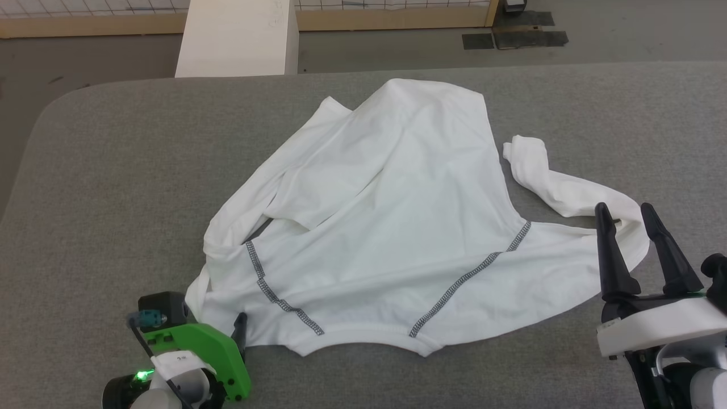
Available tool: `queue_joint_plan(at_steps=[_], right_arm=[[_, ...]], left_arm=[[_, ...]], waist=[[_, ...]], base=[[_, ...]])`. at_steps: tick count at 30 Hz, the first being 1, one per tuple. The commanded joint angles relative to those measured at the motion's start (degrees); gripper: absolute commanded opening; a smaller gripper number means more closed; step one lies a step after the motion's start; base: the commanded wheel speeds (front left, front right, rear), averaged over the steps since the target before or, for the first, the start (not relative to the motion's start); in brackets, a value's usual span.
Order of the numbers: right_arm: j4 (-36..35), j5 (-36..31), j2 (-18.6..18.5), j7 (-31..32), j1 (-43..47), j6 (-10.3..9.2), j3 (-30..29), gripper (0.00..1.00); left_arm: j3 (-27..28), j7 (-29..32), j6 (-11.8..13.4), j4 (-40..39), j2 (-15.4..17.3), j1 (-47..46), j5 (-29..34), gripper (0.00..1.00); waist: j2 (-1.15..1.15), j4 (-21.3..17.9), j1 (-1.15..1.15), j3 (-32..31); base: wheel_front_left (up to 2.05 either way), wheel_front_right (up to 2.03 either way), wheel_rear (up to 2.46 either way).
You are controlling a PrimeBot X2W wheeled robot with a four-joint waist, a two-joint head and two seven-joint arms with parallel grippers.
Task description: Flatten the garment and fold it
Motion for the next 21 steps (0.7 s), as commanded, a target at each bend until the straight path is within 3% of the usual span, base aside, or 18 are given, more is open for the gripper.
queue_joint_plan(at_steps=[1,3,8,15,21], right_arm=[[0.16,0.6,0.12,-0.39,-0.54,-0.09,-0.11,1.0],[0.14,0.62,0.12,-0.3,-0.4,-0.09,-0.29,1.0],[0.84,0.55,0.12,3.22,1.5,-0.09,-0.35,1.0],[2.28,1.26,0.12,17.19,8.04,-0.09,-1.52,1.0],[5.63,2.6,0.12,20.18,7.24,-0.09,0.32,1.0]], left_arm=[[-1.83,1.8,-0.81,1.48,-1.25,0.94,-0.55,0.35],[-1.92,2.16,-0.78,1.29,-1.12,1.28,-0.74,0.0],[-2.2,2.36,-1.52,0.42,-1.13,1.76,-1.54,0.0],[-1.98,0.63,-1.5,-0.97,-1.35,2.6,-1.9,0.0],[-1.71,-0.25,-1.41,-1.77,-1.05,2.52,-1.97,0.0]], waist=[[0.0,-0.05,0.0,-0.07],[0.0,-0.04,0.0,-0.2],[0.0,0.36,0.0,-0.54],[0.0,1.21,0.0,-0.75],[0.0,1.66,0.0,0.56]], base=[[0.0,0.0,0.0],[0.0,0.0,0.0],[0.0,0.0,0.0],[0.0,0.0,0.0],[0.0,0.0,0.0]])
